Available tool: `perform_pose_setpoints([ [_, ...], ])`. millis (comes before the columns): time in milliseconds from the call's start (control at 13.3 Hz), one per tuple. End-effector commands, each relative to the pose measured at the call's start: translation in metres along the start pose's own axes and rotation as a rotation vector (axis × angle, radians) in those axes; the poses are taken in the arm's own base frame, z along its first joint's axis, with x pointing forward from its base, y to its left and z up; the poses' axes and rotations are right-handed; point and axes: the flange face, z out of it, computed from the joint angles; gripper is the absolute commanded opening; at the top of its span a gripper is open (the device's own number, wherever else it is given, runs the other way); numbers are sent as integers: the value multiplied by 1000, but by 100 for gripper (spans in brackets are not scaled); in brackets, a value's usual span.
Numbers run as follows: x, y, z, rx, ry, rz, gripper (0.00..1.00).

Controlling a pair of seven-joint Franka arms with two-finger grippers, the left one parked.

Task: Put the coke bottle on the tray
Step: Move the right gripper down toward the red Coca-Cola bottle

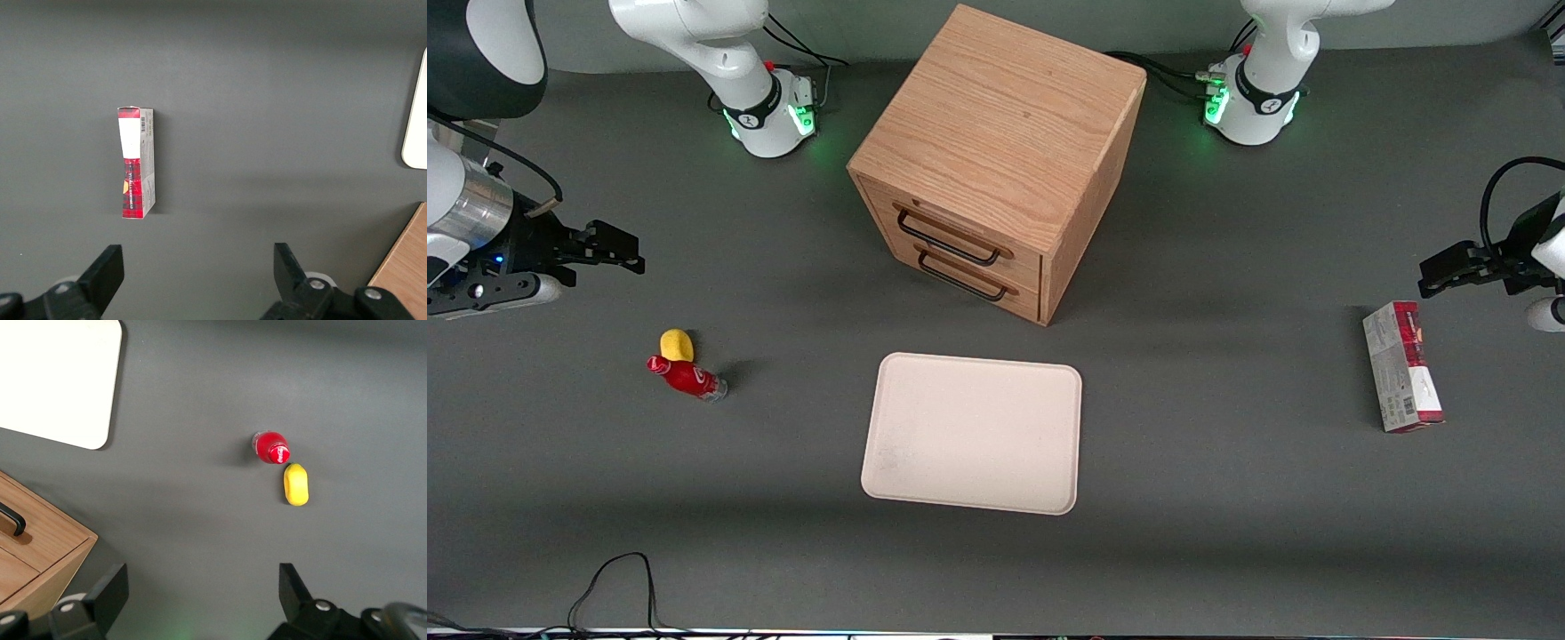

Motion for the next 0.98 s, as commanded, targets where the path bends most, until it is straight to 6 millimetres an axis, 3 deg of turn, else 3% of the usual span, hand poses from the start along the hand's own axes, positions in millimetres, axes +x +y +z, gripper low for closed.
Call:
perform_pose_setpoints([
  [0, 4, -1, -4, 11, -10, 10, 100],
  [376, 9, 10, -7, 8, 0, 25, 100],
  [677, 41, 75, -16, -13, -6, -47, 100],
  [902, 54, 92, -19, -7, -31, -59, 100],
])
